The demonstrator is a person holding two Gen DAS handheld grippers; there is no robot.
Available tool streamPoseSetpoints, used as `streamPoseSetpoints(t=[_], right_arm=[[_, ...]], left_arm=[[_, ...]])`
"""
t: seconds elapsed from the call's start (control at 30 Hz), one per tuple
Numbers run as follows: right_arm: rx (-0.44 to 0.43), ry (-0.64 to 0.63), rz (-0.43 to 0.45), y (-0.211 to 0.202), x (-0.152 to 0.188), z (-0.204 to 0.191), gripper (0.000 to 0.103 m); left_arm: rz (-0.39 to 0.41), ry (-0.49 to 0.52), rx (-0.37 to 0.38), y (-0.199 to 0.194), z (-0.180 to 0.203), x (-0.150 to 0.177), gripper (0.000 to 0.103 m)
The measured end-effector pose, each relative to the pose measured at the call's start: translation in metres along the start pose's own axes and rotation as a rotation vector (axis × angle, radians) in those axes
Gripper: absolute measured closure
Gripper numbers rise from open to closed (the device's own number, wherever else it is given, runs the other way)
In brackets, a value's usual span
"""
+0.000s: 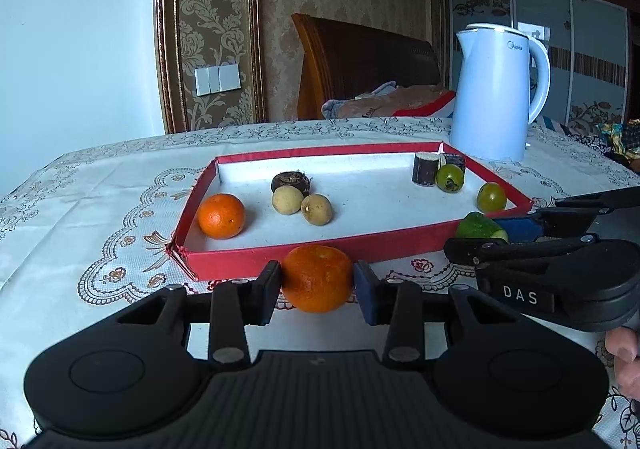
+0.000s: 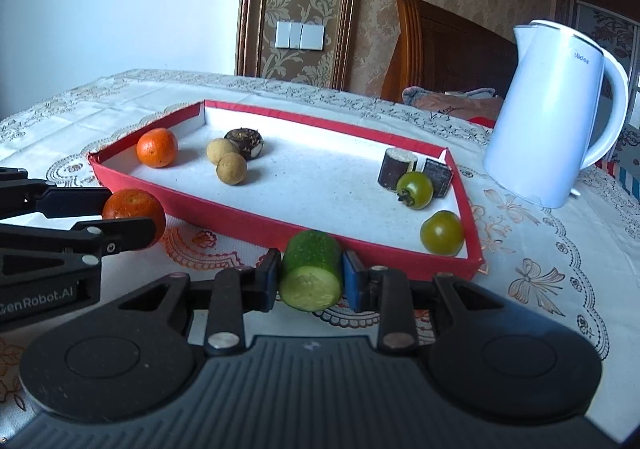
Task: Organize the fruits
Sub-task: 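Close the left tool on the orange while the right tool grasps the cucumber slice, then carry the orange and cucumber slice up into the red tray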
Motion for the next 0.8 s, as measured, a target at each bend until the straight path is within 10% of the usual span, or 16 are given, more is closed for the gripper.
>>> streamPoseSetpoints(t=[0.33,0.8], right_arm=[[0.052,0.052,0.064,-0.007,-0.018,0.018,0.073],[0.064,0.145,-0.048,0.048,-0.044,0.057,0.073]], left_arm=[[0.079,-0.062,0.028,-0.004,-0.001,-0.029,0.064],[-0.037,-0.069,-0.006,0.056,0.016,-0.064,0.064]])
Point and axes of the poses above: each gripper's, at about its wrist camera, not at the fingertips, and y roughly the way its jaws point, z to its right, x to its underside, the point moved 6 cm from there along y, roughly the way its jaws point, and after that the axes turned 15 degrees about -z, right-handed, at the moved point
